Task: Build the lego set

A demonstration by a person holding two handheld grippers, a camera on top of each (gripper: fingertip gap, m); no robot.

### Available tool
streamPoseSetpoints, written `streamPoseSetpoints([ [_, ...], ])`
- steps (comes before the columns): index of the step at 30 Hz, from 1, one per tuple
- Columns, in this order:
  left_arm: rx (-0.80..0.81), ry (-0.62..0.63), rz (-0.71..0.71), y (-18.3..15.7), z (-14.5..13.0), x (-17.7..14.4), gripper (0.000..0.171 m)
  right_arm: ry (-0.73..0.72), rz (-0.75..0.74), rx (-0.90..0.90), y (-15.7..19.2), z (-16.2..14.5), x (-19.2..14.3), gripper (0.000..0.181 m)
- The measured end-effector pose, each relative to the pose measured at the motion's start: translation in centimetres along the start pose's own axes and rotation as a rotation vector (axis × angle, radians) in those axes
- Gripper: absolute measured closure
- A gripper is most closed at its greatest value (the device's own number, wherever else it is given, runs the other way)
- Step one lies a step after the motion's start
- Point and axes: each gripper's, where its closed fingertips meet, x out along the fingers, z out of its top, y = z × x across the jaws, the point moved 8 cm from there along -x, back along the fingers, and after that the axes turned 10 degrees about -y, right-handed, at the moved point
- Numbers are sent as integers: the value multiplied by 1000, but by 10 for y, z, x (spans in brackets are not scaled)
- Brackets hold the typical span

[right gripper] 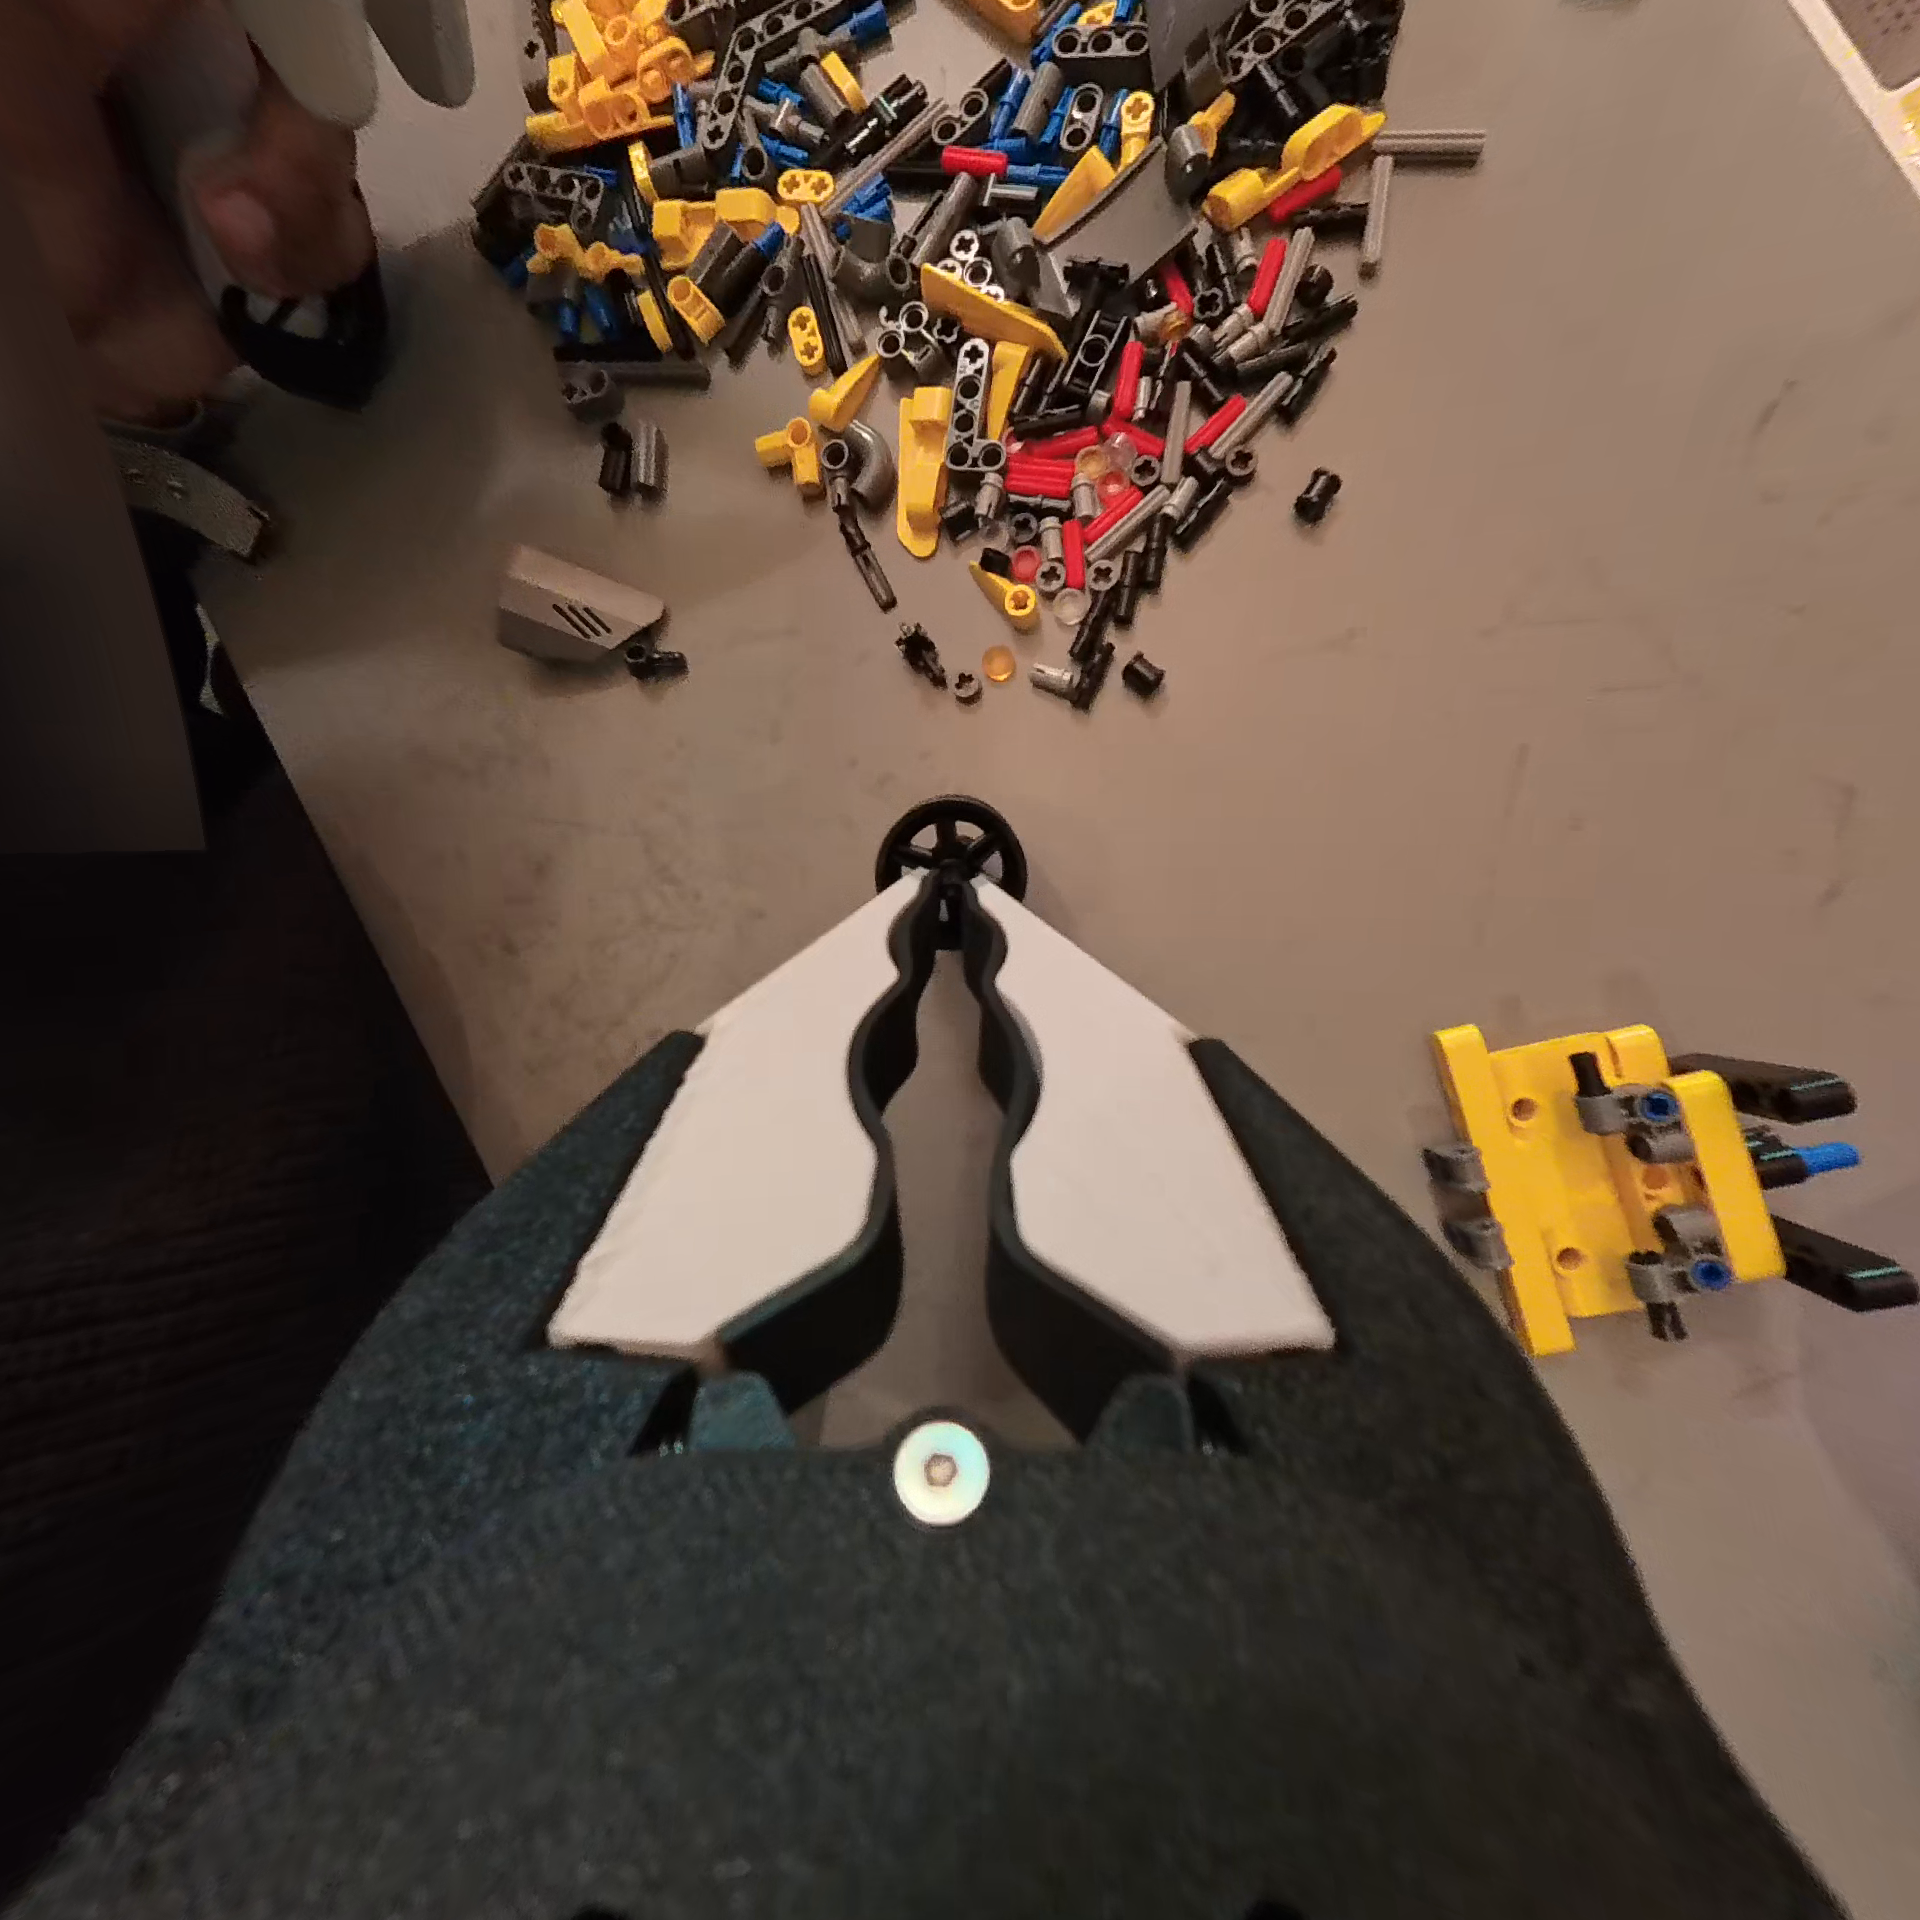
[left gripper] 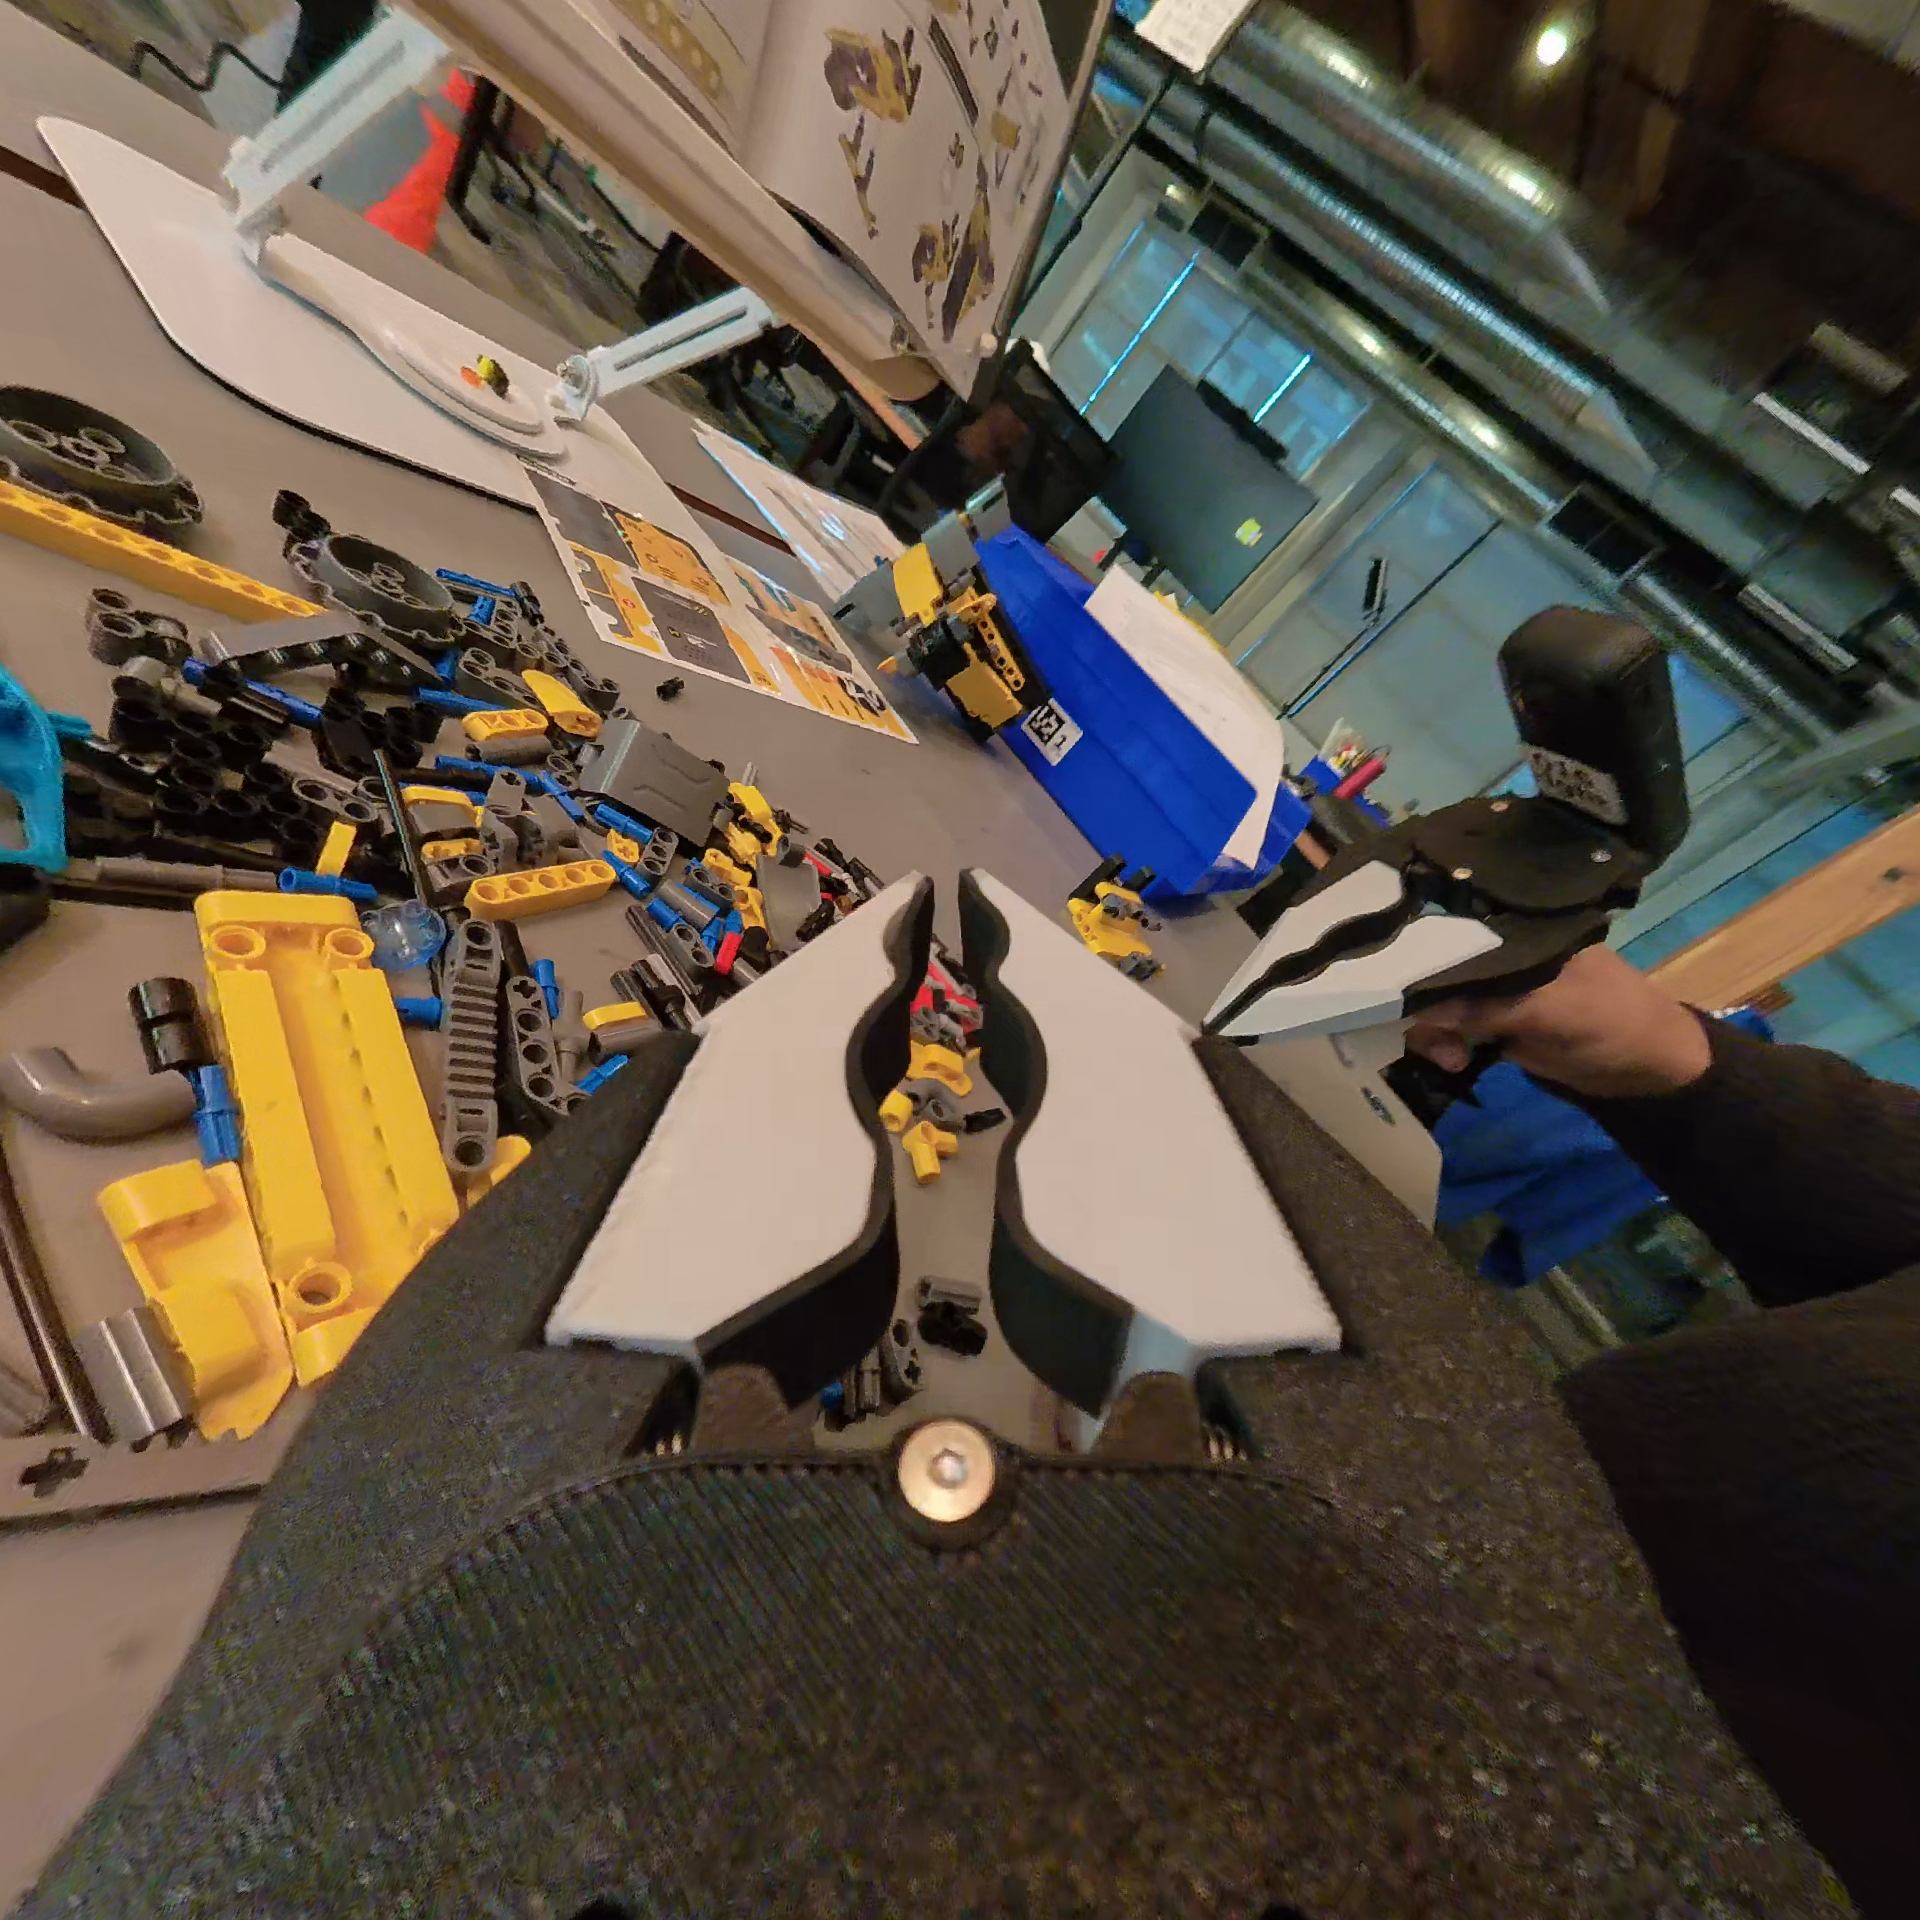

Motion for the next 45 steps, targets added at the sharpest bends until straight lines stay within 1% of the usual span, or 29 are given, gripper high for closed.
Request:
streamPoseSetpoints([
  [6, -51, -19, -24, 3, 1, -2, 171, 48, -39, -67, 4, 4, 3, 178],
  [11, -64, -26, -30, 4, 2, -2, 171, 95, -50, -106, 7, 7, 8, 178],
  [20, -83, -29, -41, 5, 2, -3, 171, 137, -57, -99, 7, 11, 11, 178],
  [31, -90, -30, -43, 6, 2, -3, 171, 182, -101, -34, 8, 15, 14, 178],
  [34, -94, -31, -44, 6, 2, -3, 171, 186, -104, -45, 11, 15, 15, 178],
  [39, -98, -30, -45, 6, 1, -3, 171, 232, -137, -96, 16, 11, 19, 178],
  [45, -103, -26, -49, 6, 1, -3, 171, 213, -116, -87, 14, 13, 22, 178],
])
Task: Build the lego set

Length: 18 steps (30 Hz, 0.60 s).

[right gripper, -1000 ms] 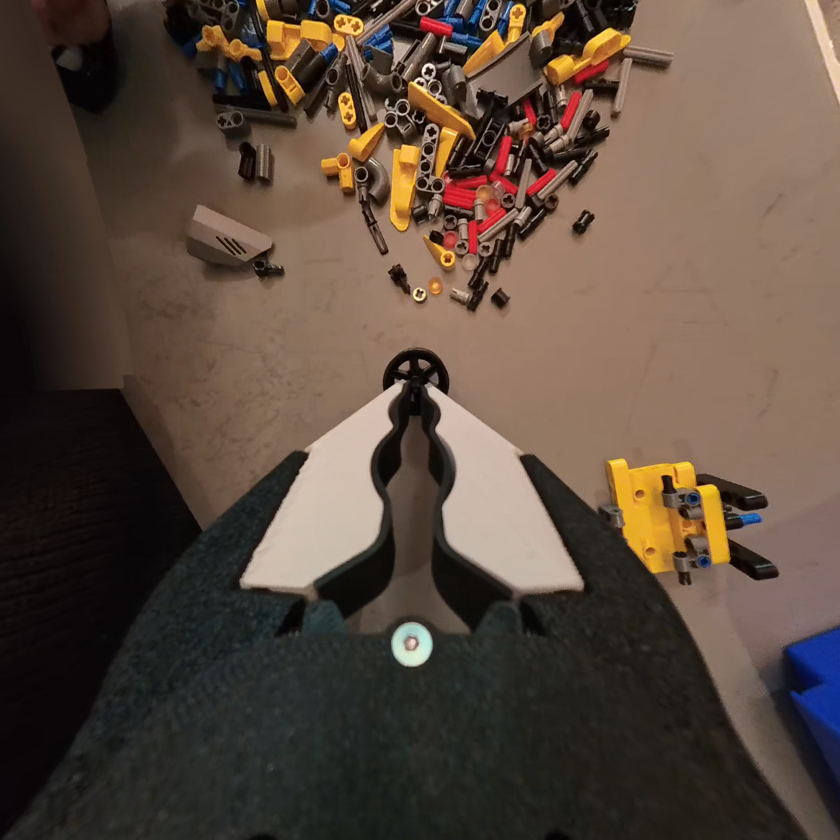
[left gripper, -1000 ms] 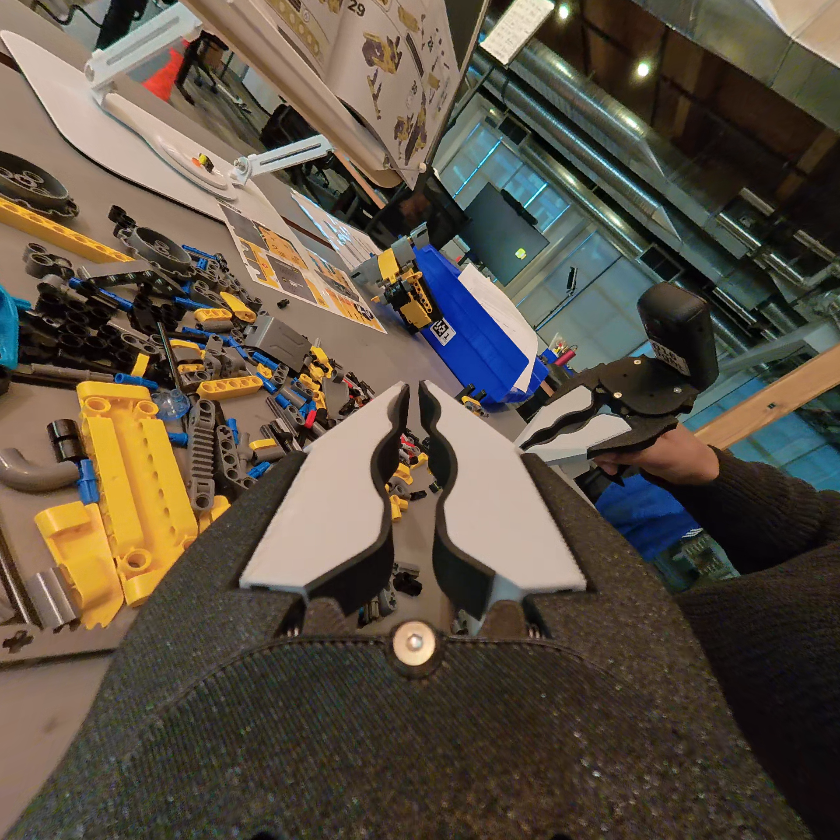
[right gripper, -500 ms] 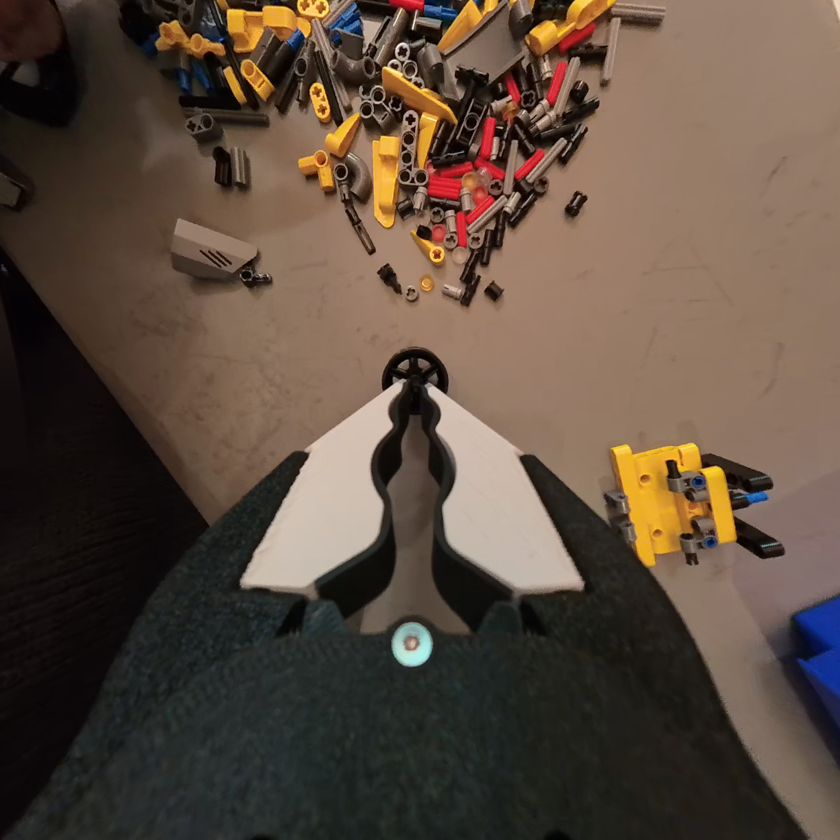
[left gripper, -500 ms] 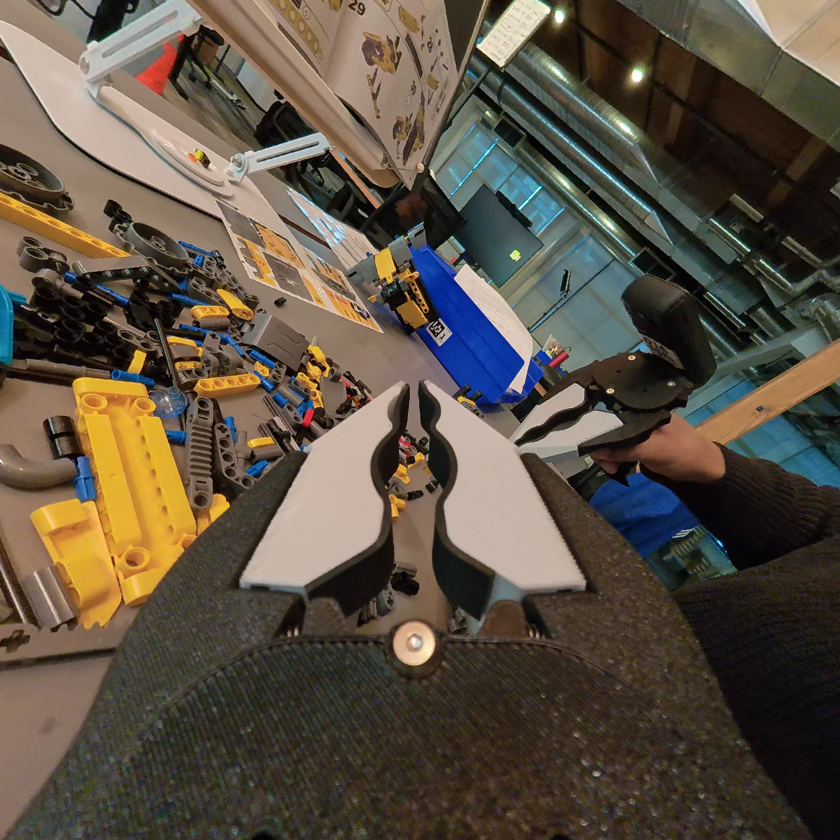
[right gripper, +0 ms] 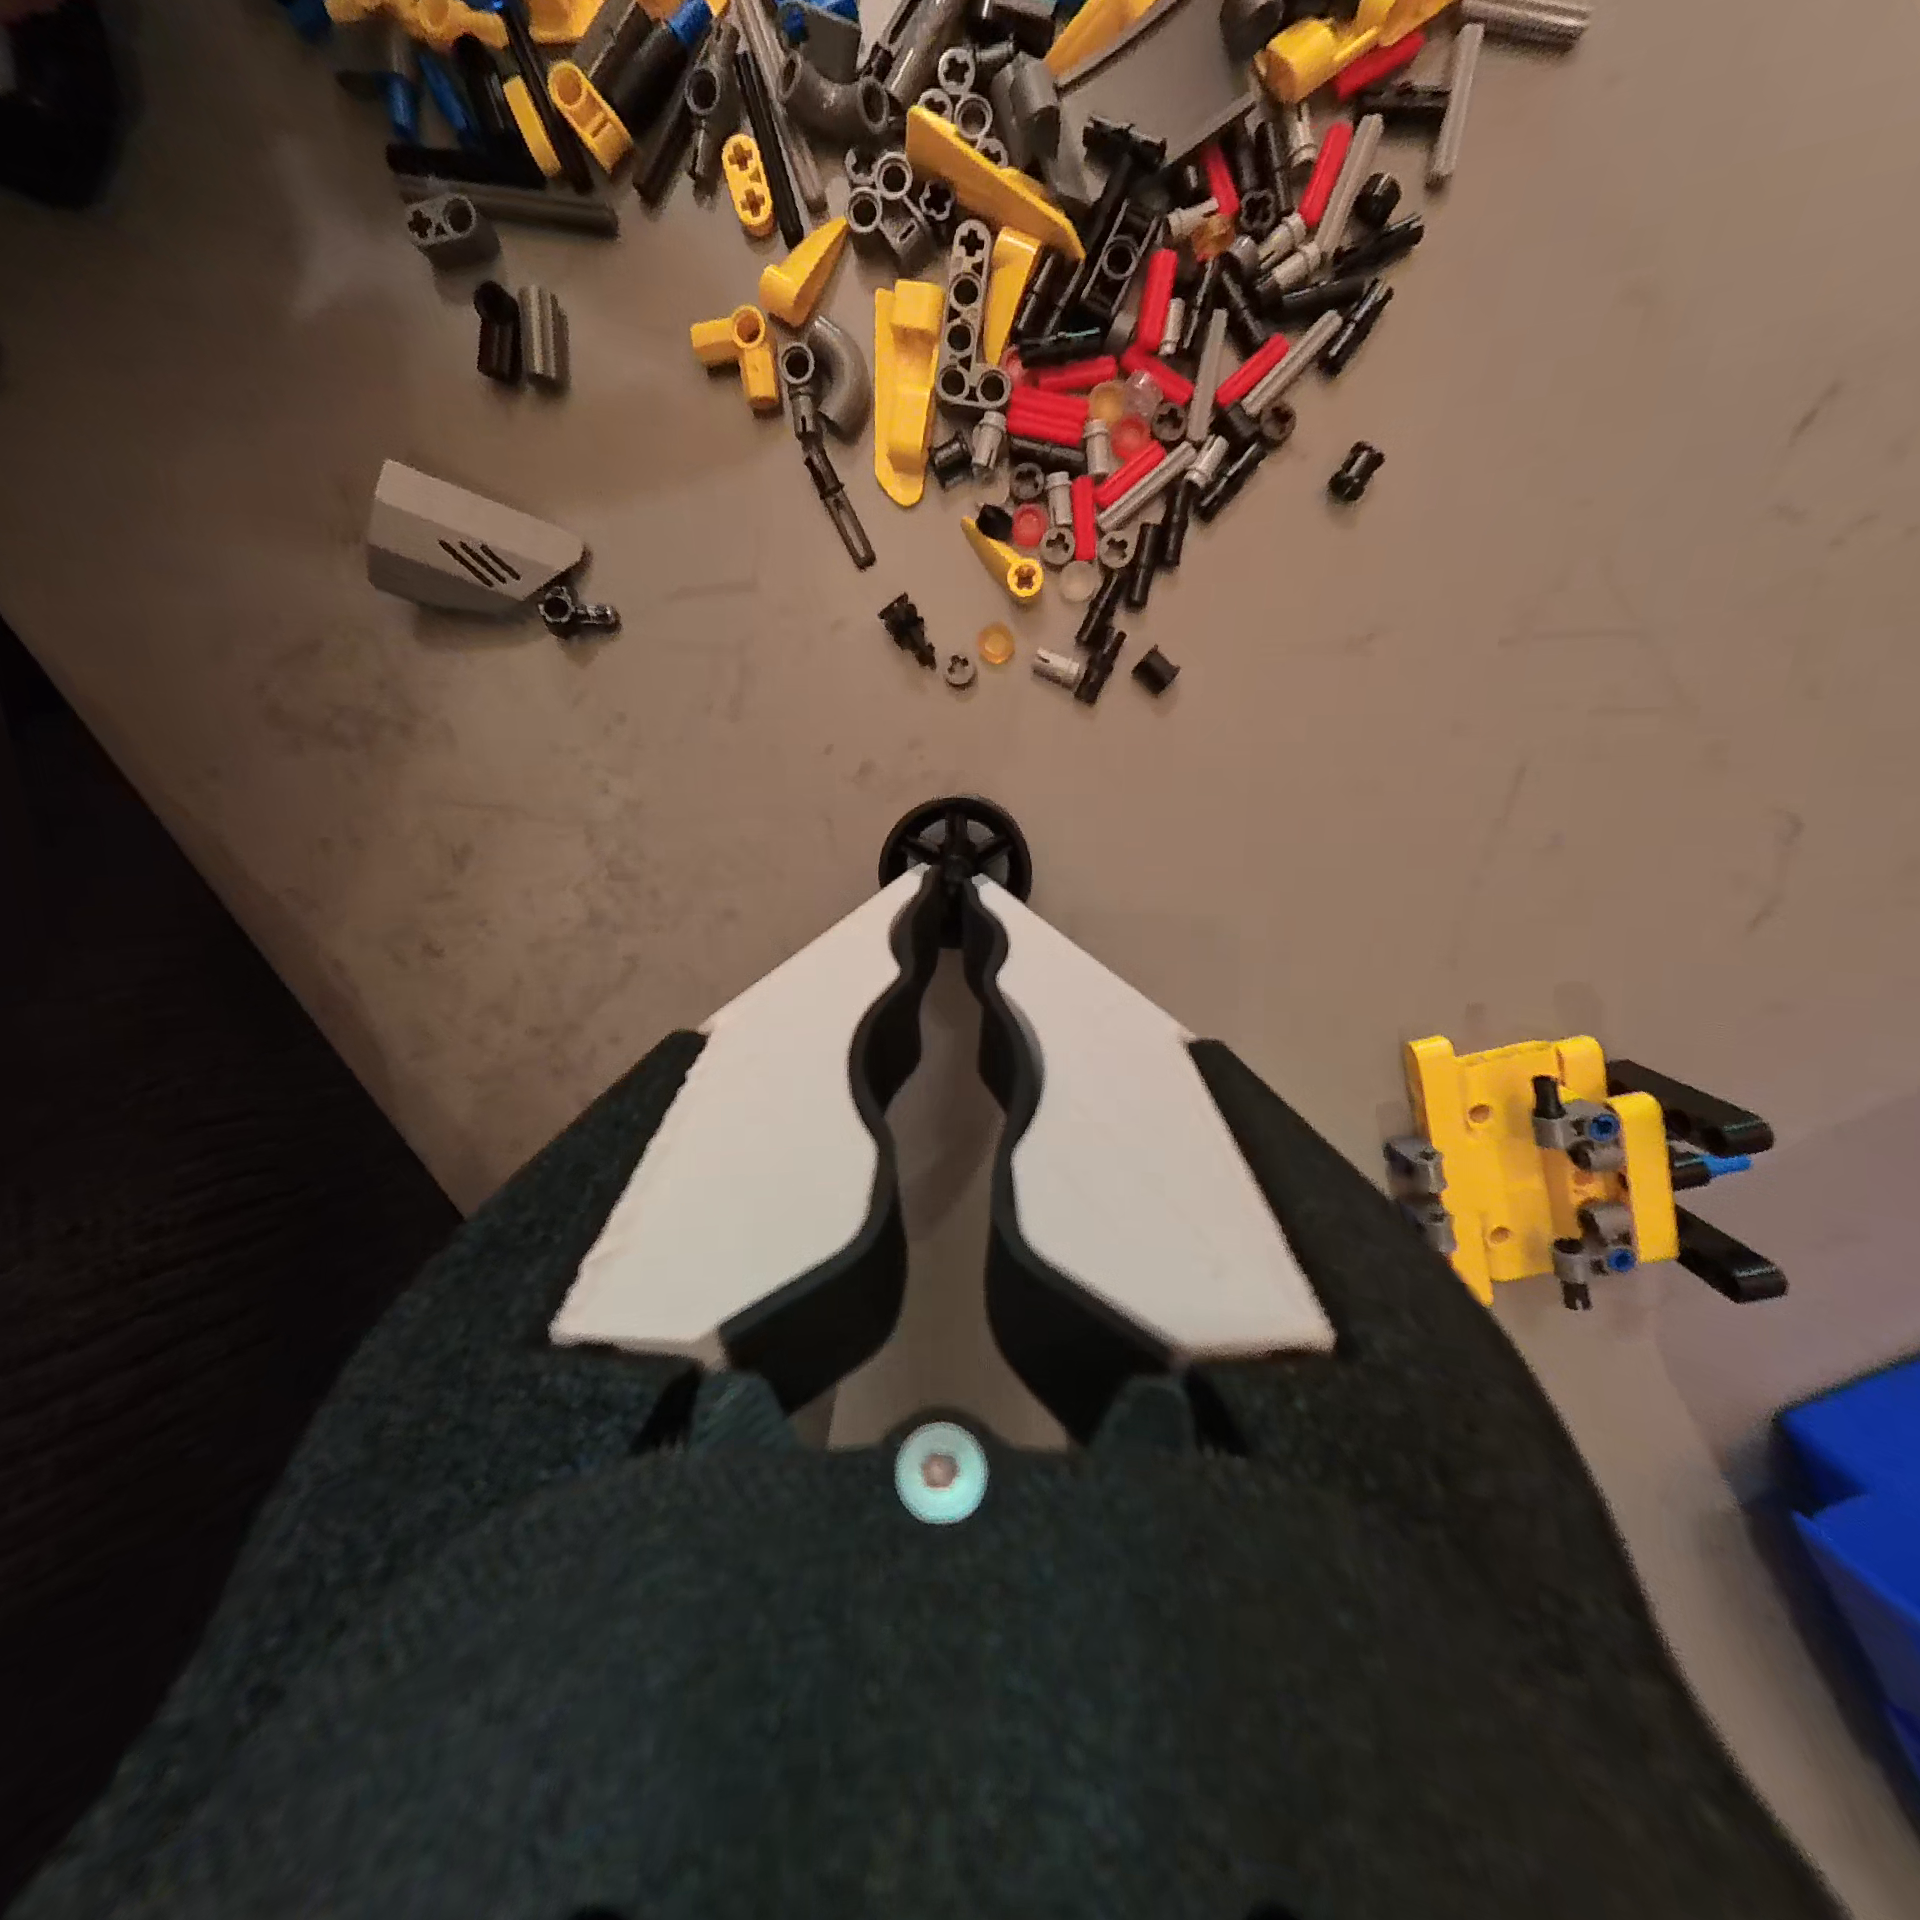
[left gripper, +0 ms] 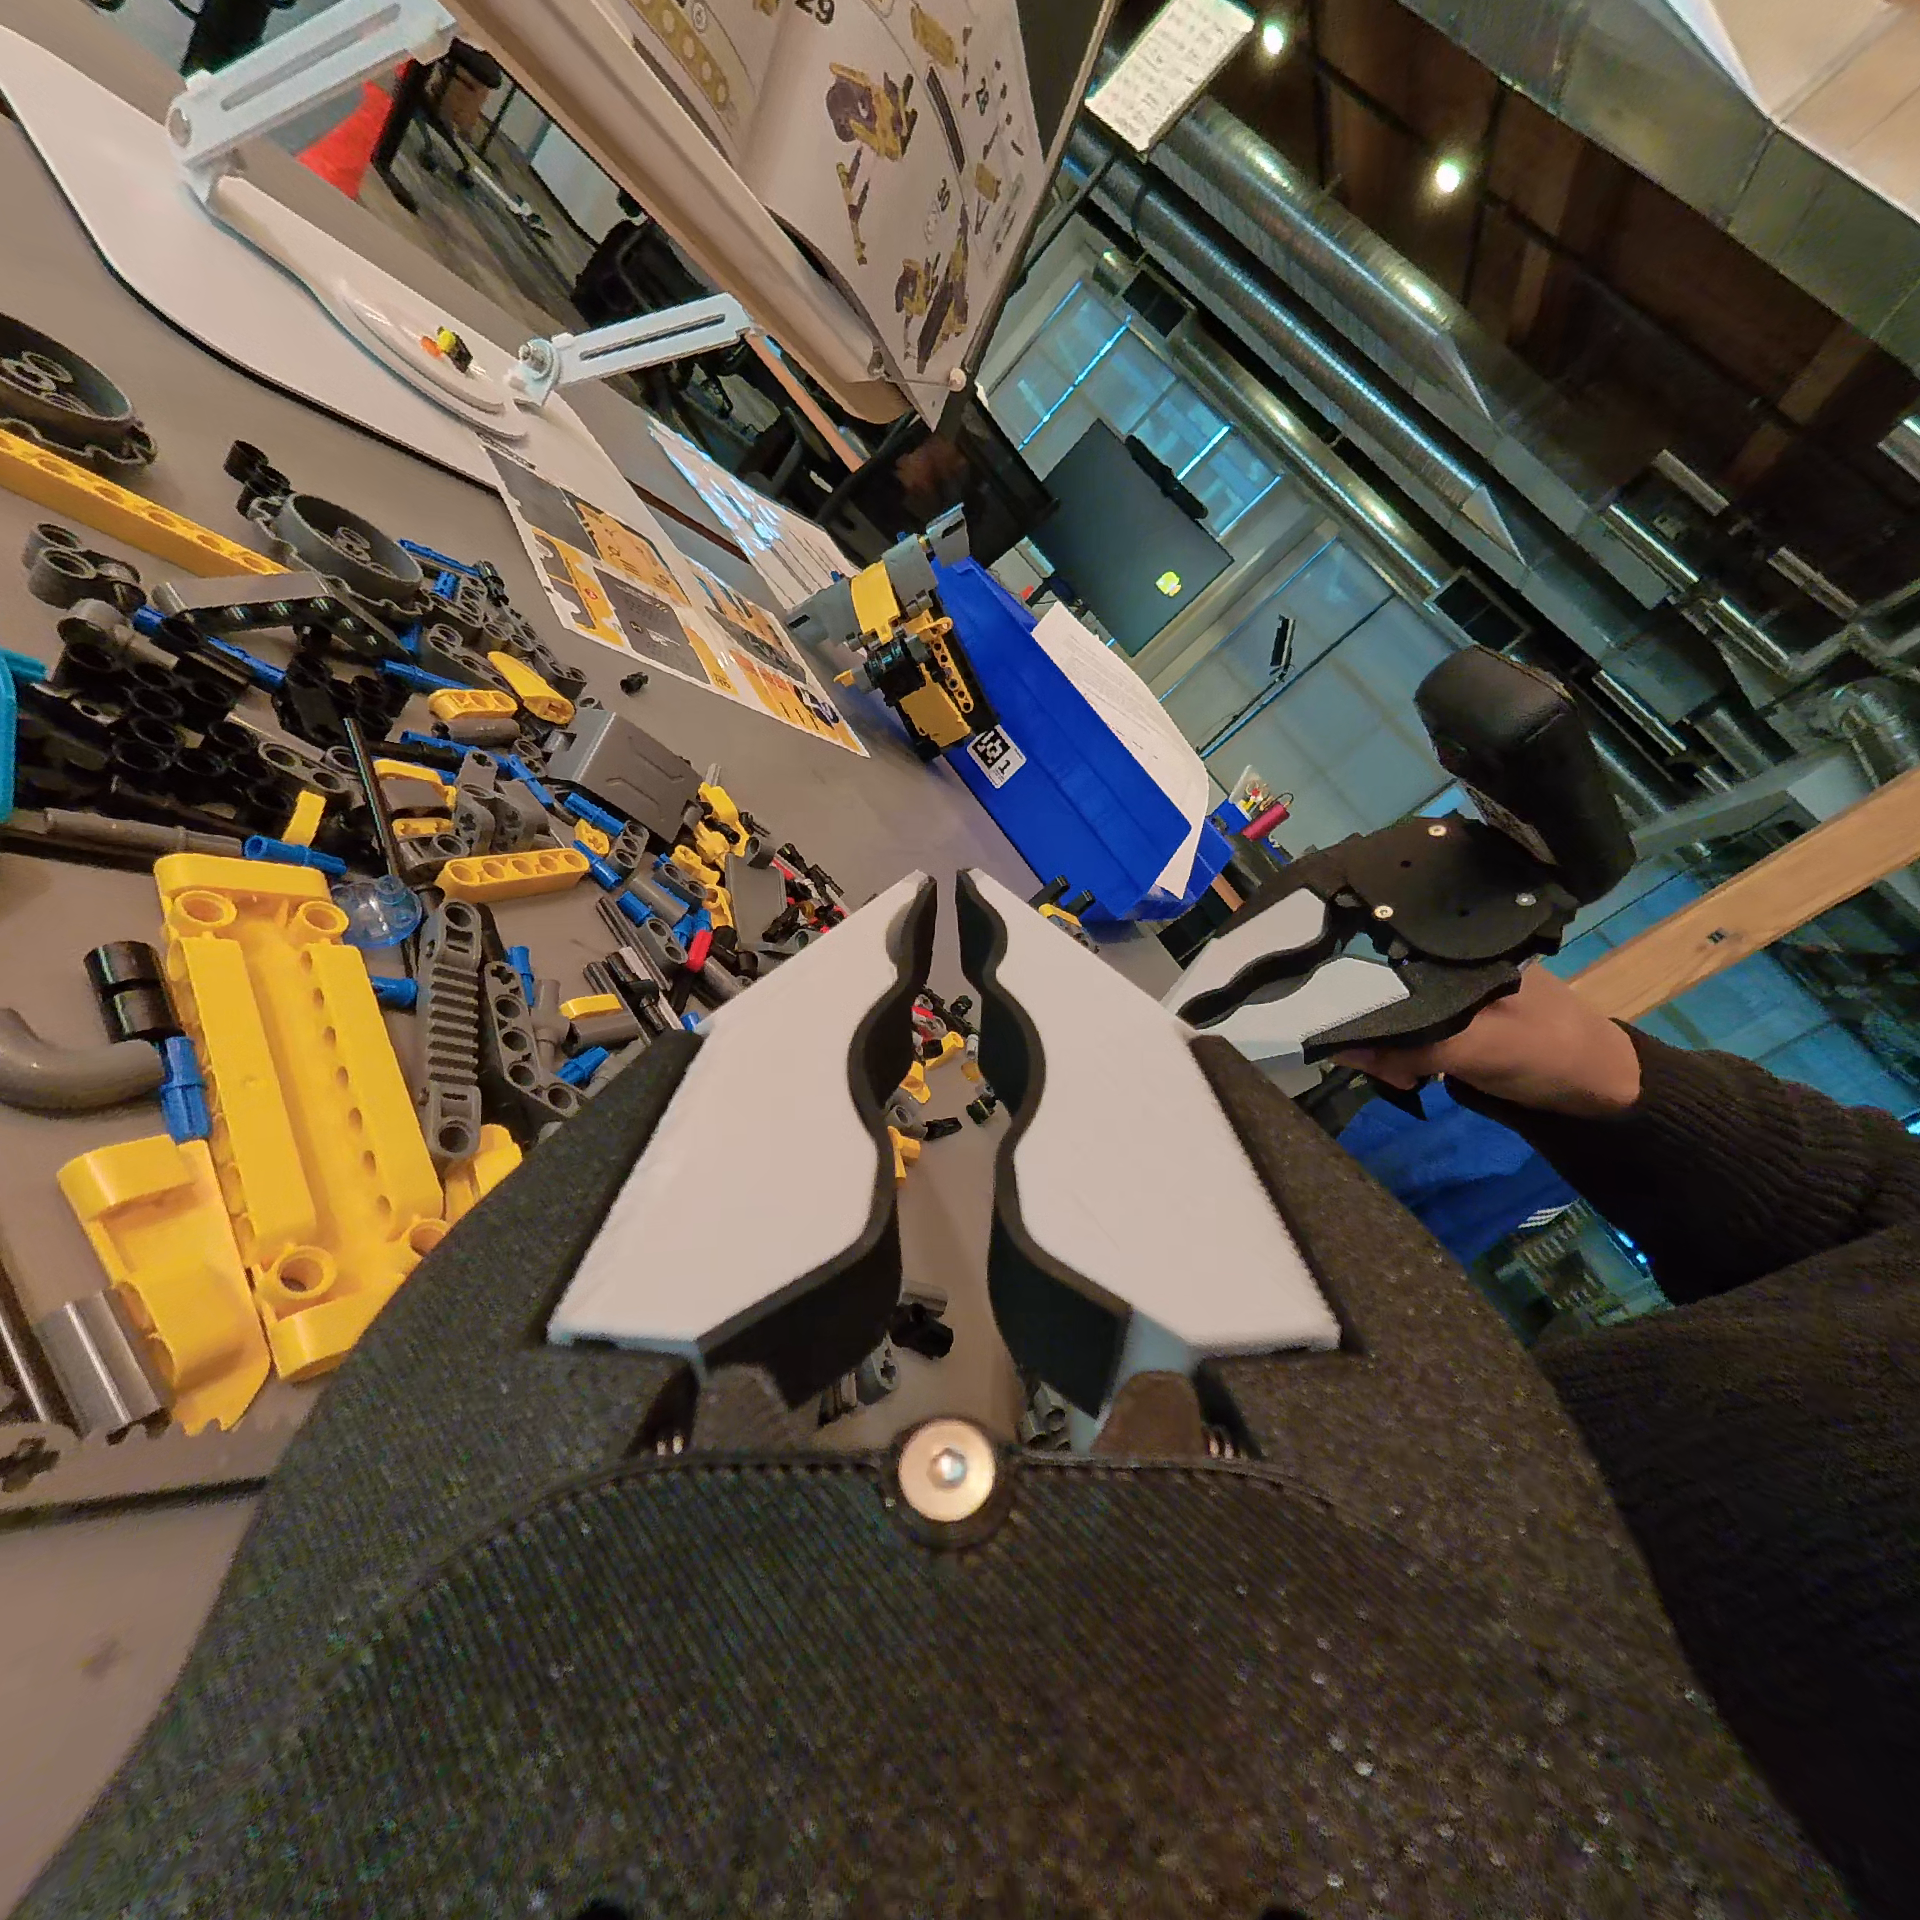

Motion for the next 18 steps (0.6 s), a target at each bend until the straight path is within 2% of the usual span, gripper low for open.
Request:
streamPoseSetpoints([
  [3, 2, 1, -2, 0, 0, 0, 171, 5, 5, -25, 0, 0, 0, 178],
  [7, 13, 2, -25, -3, -1, 1, 165, -73, 59, 11, -5, -4, -2, 178],
  [10, 39, -1, -88, -11, -1, 3, 159, -346, 241, 132, -5, 9, -17, 178],
  [13, 6, 37, -250, -27, -7, 7, 154, -606, 401, 198, -3, 20, -36, 179],
  [15, -65, 90, -386, -38, -14, 12, 152, -727, 498, 195, 4, 21, -44, 179],
  [18, -120, 145, -506, -51, -24, 15, 152, -858, 593, 165, 16, 19, -50, 179],
])
